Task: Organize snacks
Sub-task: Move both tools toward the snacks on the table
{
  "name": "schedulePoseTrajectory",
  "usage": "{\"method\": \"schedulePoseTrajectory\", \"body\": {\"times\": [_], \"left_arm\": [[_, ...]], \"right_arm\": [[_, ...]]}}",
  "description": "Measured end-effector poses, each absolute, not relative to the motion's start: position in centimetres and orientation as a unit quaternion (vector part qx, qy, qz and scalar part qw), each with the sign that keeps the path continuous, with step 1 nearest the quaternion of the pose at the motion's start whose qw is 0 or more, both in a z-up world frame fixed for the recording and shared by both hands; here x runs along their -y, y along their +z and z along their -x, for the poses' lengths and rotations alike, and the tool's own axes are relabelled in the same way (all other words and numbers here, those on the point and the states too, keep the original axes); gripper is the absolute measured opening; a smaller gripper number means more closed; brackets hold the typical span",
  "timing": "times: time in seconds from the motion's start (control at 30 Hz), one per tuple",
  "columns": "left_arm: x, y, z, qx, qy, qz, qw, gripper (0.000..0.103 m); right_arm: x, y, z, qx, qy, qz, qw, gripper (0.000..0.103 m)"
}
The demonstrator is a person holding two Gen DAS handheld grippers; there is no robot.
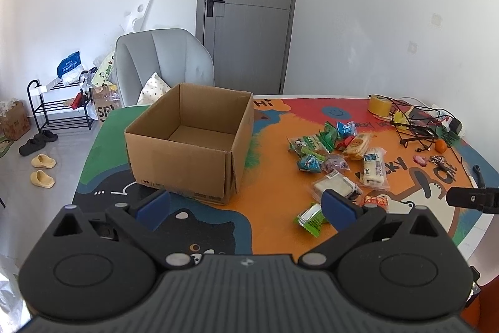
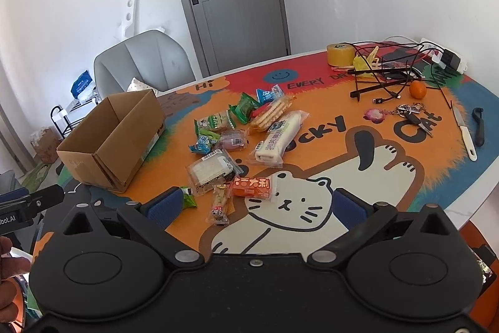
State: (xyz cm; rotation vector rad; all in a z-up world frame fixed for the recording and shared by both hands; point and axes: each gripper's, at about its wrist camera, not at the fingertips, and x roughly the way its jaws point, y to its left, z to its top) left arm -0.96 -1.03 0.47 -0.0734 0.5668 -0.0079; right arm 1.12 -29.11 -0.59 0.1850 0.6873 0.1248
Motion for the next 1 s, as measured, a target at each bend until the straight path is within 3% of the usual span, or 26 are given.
{"method": "schedulePoseTrajectory", "body": {"times": [1.0], "left_arm": [[1.09, 0.0, 0.72, -0.288, 0.007, 0.029, 0.957, 0.102]], "right_arm": [[29.1, -0.62, -1.01, -0.332, 0.062, -0.083, 0.937, 0.103]]}}
